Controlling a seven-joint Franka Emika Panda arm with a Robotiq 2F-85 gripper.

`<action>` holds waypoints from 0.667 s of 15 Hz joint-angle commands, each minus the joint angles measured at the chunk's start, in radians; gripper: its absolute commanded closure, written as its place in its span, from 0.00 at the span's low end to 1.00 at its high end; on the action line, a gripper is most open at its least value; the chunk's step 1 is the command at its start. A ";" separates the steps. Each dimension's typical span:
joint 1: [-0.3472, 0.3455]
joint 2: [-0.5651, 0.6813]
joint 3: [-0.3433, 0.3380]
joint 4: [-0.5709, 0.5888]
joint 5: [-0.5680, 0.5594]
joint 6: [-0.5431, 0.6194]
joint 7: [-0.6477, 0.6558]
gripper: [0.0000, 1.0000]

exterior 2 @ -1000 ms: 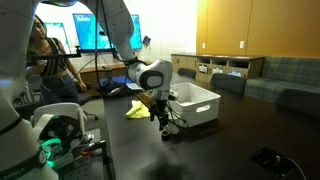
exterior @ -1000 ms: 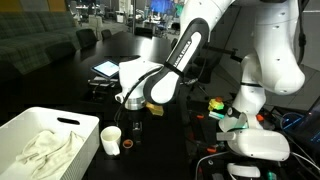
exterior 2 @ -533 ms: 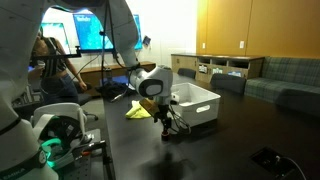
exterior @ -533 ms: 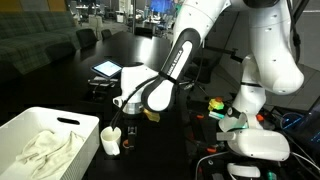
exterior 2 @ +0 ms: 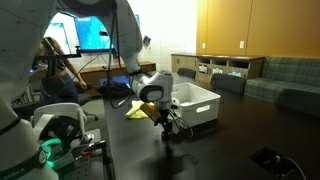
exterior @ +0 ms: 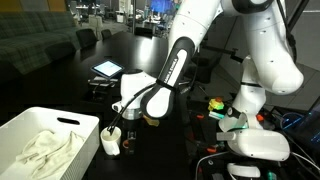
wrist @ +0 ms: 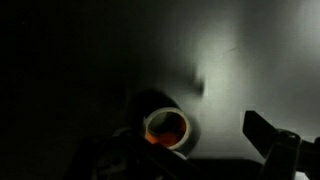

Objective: Pick up the towels and put them in the container. Pick up the pen and the small tape and put them in the cup.

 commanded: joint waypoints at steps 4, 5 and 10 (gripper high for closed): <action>0.022 0.037 -0.046 0.048 -0.062 0.037 0.015 0.00; 0.019 0.042 -0.047 0.049 -0.065 0.044 0.013 0.00; 0.028 0.052 -0.061 0.047 -0.089 0.084 0.020 0.00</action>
